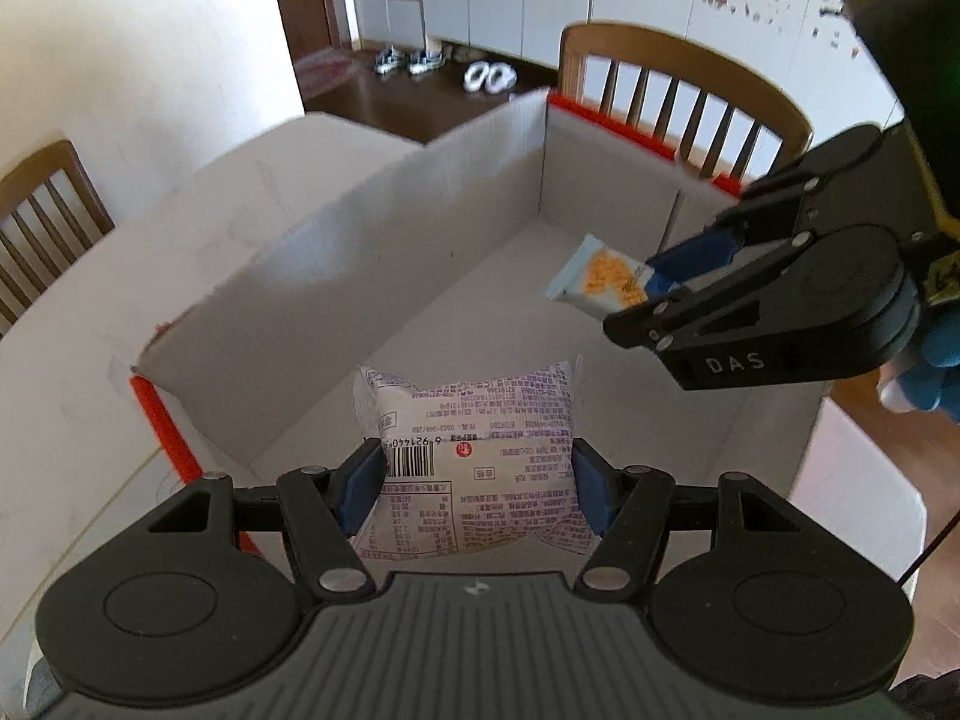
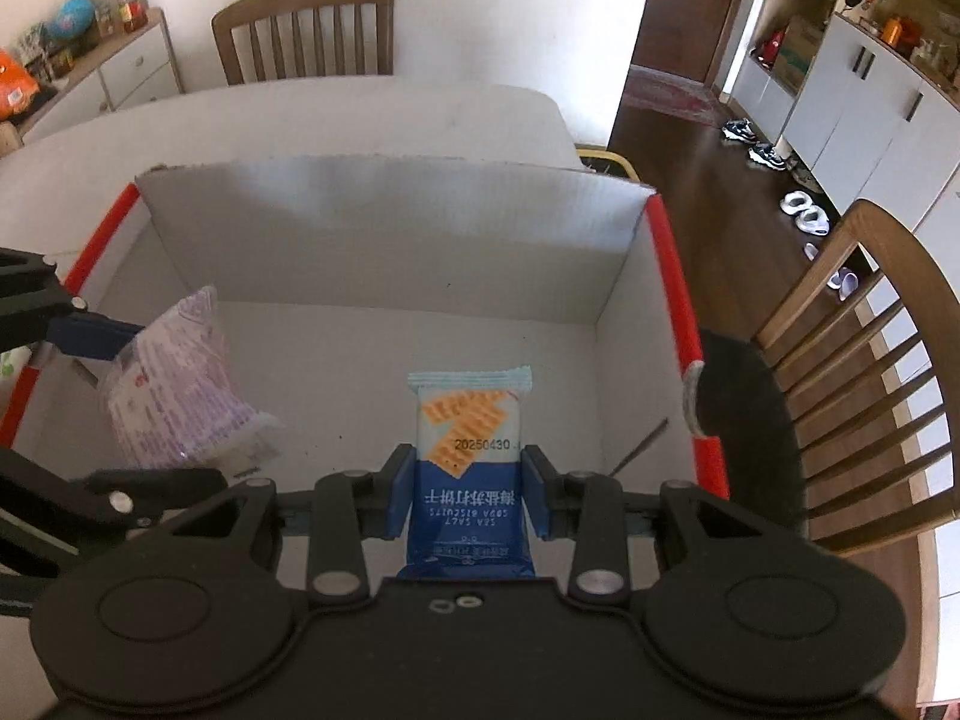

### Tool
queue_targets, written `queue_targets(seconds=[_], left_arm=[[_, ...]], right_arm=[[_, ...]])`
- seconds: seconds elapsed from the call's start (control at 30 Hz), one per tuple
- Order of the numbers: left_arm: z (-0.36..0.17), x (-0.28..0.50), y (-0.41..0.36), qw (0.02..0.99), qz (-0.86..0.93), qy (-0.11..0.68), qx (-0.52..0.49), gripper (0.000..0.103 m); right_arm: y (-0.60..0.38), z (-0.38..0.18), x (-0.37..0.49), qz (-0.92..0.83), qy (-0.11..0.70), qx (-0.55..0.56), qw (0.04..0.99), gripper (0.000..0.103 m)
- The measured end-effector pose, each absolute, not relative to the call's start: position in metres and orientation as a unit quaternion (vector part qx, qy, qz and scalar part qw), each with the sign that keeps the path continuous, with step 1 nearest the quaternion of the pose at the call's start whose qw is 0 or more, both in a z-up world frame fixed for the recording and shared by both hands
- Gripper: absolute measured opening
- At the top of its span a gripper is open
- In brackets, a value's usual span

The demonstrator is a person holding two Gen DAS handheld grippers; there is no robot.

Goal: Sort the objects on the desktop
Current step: 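Carry the biscuit packet and bread bag with both tools over the red box, then open the right tool to drop the biscuit packet while the left tool releases the bread bag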

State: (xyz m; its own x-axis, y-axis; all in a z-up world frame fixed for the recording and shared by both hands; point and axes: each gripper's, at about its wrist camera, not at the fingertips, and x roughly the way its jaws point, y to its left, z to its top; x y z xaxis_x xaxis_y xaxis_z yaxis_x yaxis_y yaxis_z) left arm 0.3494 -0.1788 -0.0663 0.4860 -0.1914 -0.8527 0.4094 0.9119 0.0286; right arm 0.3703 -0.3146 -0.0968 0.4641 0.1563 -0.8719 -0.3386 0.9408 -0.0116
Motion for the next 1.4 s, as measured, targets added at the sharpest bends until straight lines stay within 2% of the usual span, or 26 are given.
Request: queue_targets(seconds=[0.37, 0.9, 1.0, 1.07, 1.13, 1.23, 1.4], left_arm=[[-0.083, 0.363, -0.199, 0.821, -0.194, 0.511, 0.167, 0.065], [-0.090, 0.381, -0.198, 0.801, -0.194, 0.546, 0.154, 0.065], [-0.090, 0.382, -0.198, 0.798, -0.195, 0.549, 0.156, 0.068], [-0.089, 0.384, -0.199, 0.799, -0.195, 0.547, 0.155, 0.076], [-0.087, 0.383, -0.199, 0.803, -0.191, 0.543, 0.157, 0.080], [-0.083, 0.380, -0.196, 0.808, -0.191, 0.536, 0.152, 0.080], [-0.069, 0.374, -0.192, 0.823, -0.189, 0.519, 0.135, 0.080]], right_arm=[[-0.308, -0.118, 0.385, 0.154, 0.543, -0.100, 0.819, 0.037], [-0.304, -0.130, 0.391, 0.140, 0.563, -0.110, 0.807, 0.040], [-0.306, -0.131, 0.391, 0.141, 0.566, -0.109, 0.805, 0.043], [-0.307, -0.130, 0.392, 0.143, 0.568, -0.105, 0.804, 0.047], [-0.307, -0.129, 0.391, 0.141, 0.566, -0.103, 0.805, 0.049], [-0.309, -0.126, 0.389, 0.140, 0.561, -0.098, 0.810, 0.059], [-0.313, -0.119, 0.386, 0.140, 0.554, -0.091, 0.816, 0.061]])
